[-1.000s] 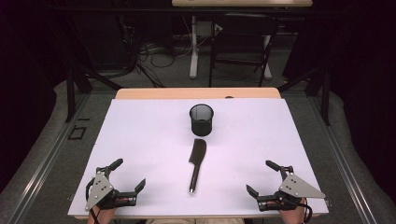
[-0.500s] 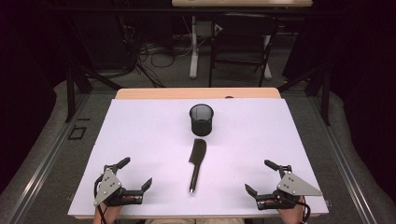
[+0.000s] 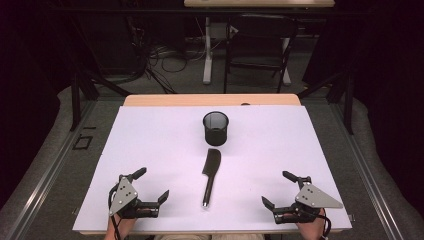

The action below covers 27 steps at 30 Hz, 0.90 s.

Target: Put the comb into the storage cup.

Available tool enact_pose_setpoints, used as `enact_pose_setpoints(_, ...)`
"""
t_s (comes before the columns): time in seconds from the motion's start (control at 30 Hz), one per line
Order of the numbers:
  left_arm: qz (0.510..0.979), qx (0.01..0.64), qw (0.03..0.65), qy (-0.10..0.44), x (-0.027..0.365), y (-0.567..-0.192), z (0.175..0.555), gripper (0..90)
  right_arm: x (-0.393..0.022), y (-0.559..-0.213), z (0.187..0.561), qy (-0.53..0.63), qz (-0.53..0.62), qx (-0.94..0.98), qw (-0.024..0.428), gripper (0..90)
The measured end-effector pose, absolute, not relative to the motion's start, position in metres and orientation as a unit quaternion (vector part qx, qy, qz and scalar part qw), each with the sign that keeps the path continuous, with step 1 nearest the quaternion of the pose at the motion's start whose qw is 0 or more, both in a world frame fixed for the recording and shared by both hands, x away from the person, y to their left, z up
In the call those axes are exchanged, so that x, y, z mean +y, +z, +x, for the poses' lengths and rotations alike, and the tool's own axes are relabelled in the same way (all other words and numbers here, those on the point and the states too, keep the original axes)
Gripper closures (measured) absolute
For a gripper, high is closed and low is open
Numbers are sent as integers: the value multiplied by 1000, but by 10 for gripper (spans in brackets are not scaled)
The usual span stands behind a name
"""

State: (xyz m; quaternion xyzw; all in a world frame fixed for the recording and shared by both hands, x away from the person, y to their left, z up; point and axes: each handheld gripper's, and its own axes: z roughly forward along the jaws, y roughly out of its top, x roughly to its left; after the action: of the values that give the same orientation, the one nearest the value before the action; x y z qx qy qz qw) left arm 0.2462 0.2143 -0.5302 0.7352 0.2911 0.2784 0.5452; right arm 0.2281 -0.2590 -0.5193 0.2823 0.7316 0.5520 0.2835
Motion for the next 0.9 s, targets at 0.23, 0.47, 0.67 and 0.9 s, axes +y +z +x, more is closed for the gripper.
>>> enact_pose_setpoints(0.23, 743, 287, 544, 263, 206, -527, 252, 2, -258, -520, 229, 550, 284, 733, 284, 0)
enact_pose_setpoints(0.47, 753, 275, 542, 252, 190, -527, 257, 1, -258, -520, 230, 548, 284, 734, 284, 0)
enact_pose_setpoints(0.67, 761, 266, 540, 241, 178, -526, 261, 2, -258, -520, 230, 547, 284, 735, 284, 0)
enact_pose_setpoints(0.9, 777, 251, 531, 227, 160, -527, 262, 1, -258, -520, 230, 547, 283, 735, 285, 0)
